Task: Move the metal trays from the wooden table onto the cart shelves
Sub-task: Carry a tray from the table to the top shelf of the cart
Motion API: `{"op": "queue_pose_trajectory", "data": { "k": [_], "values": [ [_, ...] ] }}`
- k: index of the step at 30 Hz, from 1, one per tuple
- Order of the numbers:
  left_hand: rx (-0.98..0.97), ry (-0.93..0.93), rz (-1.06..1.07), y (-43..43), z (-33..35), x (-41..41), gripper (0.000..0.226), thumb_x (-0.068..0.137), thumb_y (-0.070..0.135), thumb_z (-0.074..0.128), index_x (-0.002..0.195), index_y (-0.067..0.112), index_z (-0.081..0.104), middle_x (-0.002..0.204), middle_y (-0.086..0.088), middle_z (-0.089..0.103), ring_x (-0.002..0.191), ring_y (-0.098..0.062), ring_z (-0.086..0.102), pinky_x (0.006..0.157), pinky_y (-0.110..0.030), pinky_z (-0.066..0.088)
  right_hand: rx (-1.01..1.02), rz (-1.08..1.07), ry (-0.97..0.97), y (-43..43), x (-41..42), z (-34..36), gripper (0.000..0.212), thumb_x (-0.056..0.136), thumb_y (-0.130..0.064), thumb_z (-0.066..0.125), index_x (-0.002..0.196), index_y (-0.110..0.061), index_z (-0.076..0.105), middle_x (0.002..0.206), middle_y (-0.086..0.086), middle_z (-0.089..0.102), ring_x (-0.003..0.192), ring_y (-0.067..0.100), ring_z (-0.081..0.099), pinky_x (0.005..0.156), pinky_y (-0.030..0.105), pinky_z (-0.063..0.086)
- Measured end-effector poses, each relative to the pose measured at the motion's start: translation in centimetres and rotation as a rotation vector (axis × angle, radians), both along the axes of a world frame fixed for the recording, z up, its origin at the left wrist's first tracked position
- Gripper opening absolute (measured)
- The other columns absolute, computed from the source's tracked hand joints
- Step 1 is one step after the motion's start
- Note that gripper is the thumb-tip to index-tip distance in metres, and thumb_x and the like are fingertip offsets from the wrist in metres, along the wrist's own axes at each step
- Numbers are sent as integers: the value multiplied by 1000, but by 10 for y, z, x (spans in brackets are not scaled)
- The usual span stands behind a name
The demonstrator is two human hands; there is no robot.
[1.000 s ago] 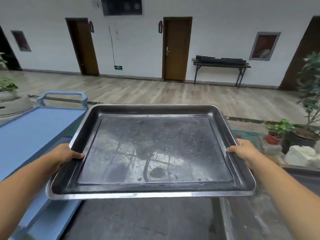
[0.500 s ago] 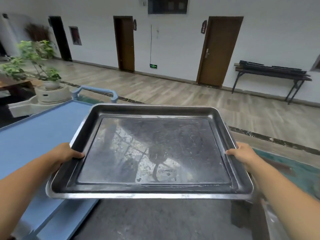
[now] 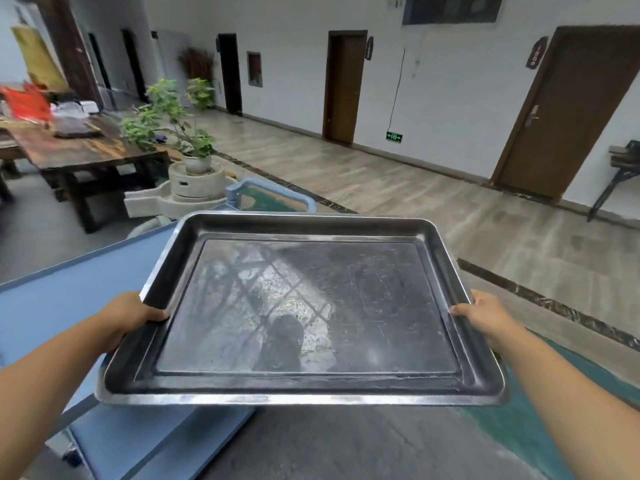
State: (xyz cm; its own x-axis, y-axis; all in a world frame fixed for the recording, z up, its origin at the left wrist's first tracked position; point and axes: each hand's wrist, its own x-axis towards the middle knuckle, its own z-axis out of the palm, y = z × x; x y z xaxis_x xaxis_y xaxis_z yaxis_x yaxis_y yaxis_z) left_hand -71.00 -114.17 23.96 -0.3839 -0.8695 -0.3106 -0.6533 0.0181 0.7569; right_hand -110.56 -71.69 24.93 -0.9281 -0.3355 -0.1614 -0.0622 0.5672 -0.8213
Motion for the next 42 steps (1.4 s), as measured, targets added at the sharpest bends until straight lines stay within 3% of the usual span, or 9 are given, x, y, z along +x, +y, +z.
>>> {"op": "queue_pose_trajectory", "data": {
  "k": [6, 12, 15, 18, 23, 29, 35, 40, 42],
  "values": [
    [16, -33, 186, -50, -14, 13, 25, 78, 5, 77, 99, 0, 65, 88, -25, 70, 78, -40, 68, 76, -47, 56, 11, 176, -33, -129, -58, -20, 16, 82, 6, 65, 82, -11, 65, 75, 10, 67, 64, 24, 61, 58, 27, 47],
    [18, -22, 416, -98, -25, 17, 22, 79, 3, 76, 96, 2, 61, 81, -21, 68, 69, -36, 66, 59, -35, 51, -6, 367, -46, -277, -116, -37, 21, 80, 5, 66, 101, 1, 67, 93, 21, 70, 83, 34, 66, 84, 44, 53],
    [4, -53, 557, -111, -22, 11, 23, 79, 10, 78, 84, 7, 56, 78, -17, 64, 69, -35, 64, 58, -35, 49, 8, 476, -32, -350, -143, -37, 18, 81, 2, 67, 99, 0, 66, 91, 21, 69, 78, 32, 66, 76, 39, 53],
    [-14, -85, 659, -116, -21, 8, 24, 78, 11, 80, 84, 6, 57, 76, -15, 62, 65, -31, 62, 53, -31, 45, 41, 569, 3, -412, -158, -38, 13, 81, -3, 69, 78, -14, 64, 79, 13, 69, 65, 23, 62, 61, 27, 47],
    [35, -110, 800, -115, -27, 15, 31, 77, 8, 80, 98, -4, 60, 85, -25, 66, 69, -36, 64, 57, -34, 49, 48, 714, -54, -495, -164, -56, 21, 81, 3, 66, 101, -3, 67, 91, 20, 70, 80, 33, 66, 84, 47, 55],
    [32, -92, 911, -129, -46, 29, 27, 78, 0, 77, 100, -8, 63, 80, -23, 66, 61, -31, 62, 54, -33, 47, 58, 831, -38, -572, -148, -77, 20, 79, 3, 67, 99, 1, 68, 94, 23, 71, 84, 36, 67, 81, 43, 53],
    [15, -85, 938, -183, -78, 46, 27, 78, 5, 78, 96, -5, 61, 79, -21, 64, 67, -33, 62, 59, -34, 47, 81, 832, -55, -632, -131, -107, 13, 82, 1, 68, 95, 2, 66, 87, 20, 69, 69, 27, 61, 67, 34, 49],
    [54, -91, 947, -233, -114, 55, 20, 78, 6, 78, 79, 1, 58, 72, -15, 61, 64, -29, 57, 61, -35, 43, 142, 793, -13, -678, -121, -134, 18, 85, -5, 70, 83, -7, 52, 67, -5, 52, 67, 18, 50, 61, 31, 38],
    [44, -90, 950, -246, -126, 57, 19, 78, 4, 77, 74, 5, 58, 67, -8, 59, 60, -23, 55, 57, -31, 41, 164, 804, 4, -692, -119, -144, 16, 84, -5, 70, 78, -7, 55, 66, -3, 54, 65, 19, 52, 59, 29, 40]
  ]
}}
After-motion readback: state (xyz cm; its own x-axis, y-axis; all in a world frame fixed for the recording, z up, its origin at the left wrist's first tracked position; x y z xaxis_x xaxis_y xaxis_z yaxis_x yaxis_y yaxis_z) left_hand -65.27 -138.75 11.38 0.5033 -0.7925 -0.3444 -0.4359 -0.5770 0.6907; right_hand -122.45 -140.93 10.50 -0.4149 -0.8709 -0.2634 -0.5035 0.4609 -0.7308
